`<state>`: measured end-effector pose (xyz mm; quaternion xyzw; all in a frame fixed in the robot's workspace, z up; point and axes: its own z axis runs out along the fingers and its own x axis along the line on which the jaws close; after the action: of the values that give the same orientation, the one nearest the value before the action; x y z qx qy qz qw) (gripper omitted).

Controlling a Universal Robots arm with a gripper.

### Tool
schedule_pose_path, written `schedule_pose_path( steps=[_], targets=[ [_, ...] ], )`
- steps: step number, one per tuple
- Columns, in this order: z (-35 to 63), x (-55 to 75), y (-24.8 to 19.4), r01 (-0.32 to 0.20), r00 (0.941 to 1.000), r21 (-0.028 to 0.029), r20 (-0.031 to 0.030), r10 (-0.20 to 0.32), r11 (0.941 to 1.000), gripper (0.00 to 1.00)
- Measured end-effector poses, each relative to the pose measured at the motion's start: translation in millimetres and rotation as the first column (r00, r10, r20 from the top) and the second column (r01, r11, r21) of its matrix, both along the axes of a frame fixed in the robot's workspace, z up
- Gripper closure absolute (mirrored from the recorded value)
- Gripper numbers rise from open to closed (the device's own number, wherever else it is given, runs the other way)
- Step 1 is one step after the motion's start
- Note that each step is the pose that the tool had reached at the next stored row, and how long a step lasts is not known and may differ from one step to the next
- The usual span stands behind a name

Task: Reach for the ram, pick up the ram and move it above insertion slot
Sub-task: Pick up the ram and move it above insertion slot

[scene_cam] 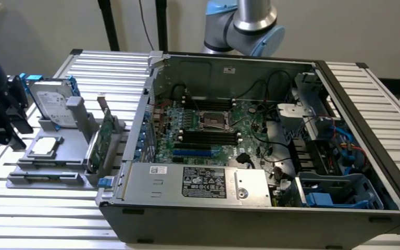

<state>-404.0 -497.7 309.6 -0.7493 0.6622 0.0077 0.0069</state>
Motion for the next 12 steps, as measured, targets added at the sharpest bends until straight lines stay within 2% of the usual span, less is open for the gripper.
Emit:
schedule_pose_path(
  steps=[12],
  targets=[
    [-21.9, 0.0, -5.6, 0.001, 1.0000, -0.0001, 0.0000, -0.001, 1.0000, 0.58]
  ],
)
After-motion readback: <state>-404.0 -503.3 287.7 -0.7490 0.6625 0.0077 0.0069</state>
